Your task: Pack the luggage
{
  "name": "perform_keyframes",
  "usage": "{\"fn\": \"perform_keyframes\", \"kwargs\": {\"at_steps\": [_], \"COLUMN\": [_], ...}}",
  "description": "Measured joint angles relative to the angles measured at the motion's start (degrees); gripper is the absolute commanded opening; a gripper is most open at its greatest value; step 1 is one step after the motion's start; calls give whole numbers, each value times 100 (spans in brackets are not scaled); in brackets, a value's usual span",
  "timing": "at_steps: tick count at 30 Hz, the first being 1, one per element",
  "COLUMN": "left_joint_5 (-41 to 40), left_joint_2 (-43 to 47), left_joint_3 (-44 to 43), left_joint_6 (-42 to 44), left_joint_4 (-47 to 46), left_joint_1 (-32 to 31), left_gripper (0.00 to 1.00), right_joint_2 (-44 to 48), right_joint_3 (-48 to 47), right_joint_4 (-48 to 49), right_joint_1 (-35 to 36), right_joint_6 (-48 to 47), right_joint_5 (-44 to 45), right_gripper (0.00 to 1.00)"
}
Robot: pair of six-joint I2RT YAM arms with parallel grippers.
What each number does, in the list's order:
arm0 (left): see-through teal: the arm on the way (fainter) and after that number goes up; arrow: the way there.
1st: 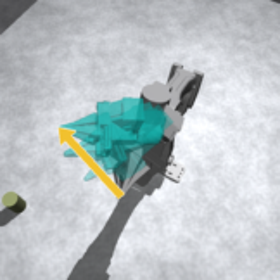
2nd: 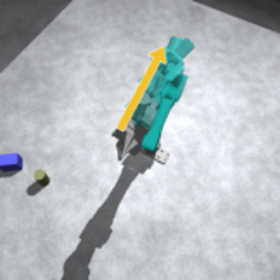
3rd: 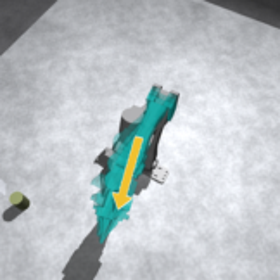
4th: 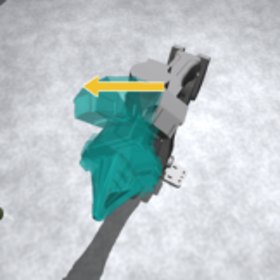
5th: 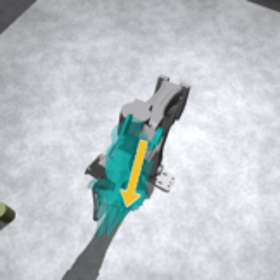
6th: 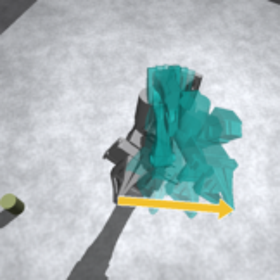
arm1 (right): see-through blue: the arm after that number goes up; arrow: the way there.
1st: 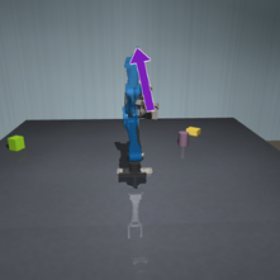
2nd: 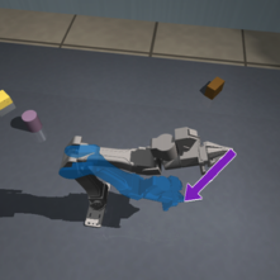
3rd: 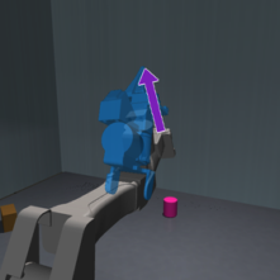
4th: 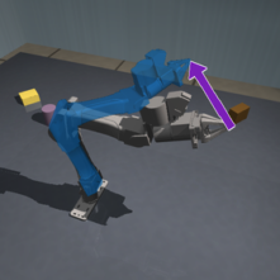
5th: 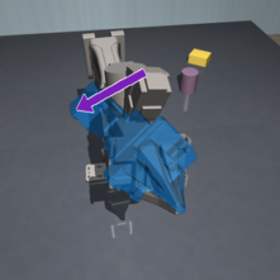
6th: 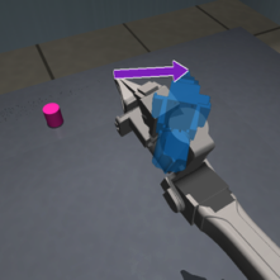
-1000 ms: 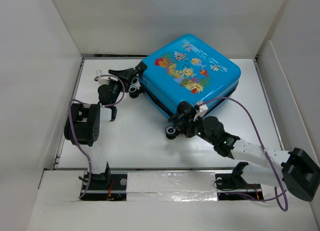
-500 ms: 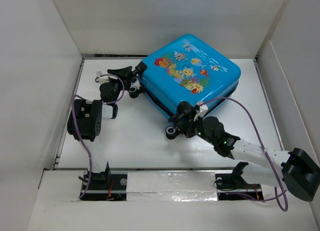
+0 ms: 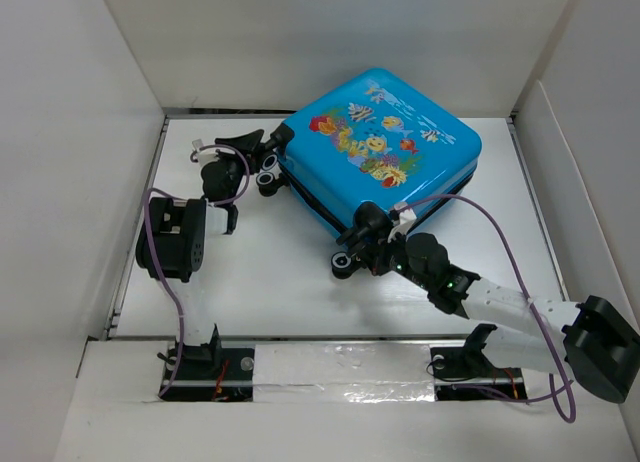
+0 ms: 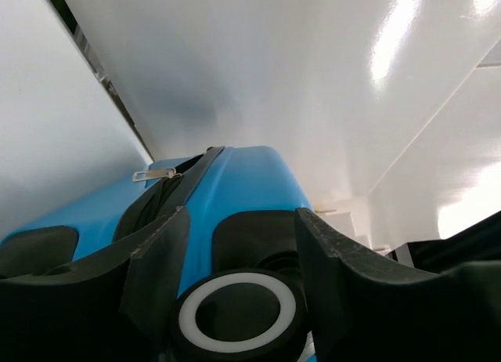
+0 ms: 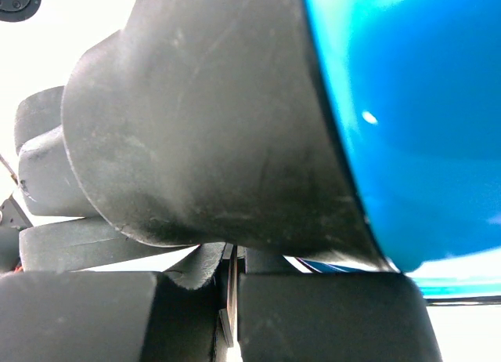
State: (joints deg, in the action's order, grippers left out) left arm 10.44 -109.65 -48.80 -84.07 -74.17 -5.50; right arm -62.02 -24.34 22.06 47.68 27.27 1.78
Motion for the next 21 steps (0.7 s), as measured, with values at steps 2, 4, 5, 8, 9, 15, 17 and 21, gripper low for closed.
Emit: {"fn": "perform_keyframes", "kwargs": {"at_steps": [2, 4, 5, 8, 9, 15, 17, 21], "left_joint_5": [-22, -35, -37, -37, -37, -144, -258, -586], "left_joint_2": [-4, -13, -13, -13, -11, 411, 782, 1768], "left_joint_3": [-11, -11, -11, -11, -11, 420, 815, 1878], "left_joint_6": [11, -13, -20, -4, 15, 389, 566, 949], "left_joint_4": [20, 31, 33, 31, 31, 87, 129, 101], "left_joint_1": [-4, -4, -4, -9, -9, -31, -42, -72], "left_gripper": [33, 19, 4, 0, 0, 0, 0, 0], "right_joint_2": [0, 2, 2, 17, 28, 319, 442, 485], "right_joint_3": [4, 9, 9, 9, 9, 9, -13, -326], "right_joint_4": [9, 15, 15, 15, 13, -385, -643, -1353], "right_joint_1": [0, 0, 0, -7, -31, -400, -691, -1473], "right_joint_6": [2, 7, 11, 46, 63, 83, 46, -105], "right_joint_5": [2, 2, 7, 4, -9, -315, -544, -1134], "right_gripper": [0, 0, 0, 0, 0, 0, 0, 0]}}
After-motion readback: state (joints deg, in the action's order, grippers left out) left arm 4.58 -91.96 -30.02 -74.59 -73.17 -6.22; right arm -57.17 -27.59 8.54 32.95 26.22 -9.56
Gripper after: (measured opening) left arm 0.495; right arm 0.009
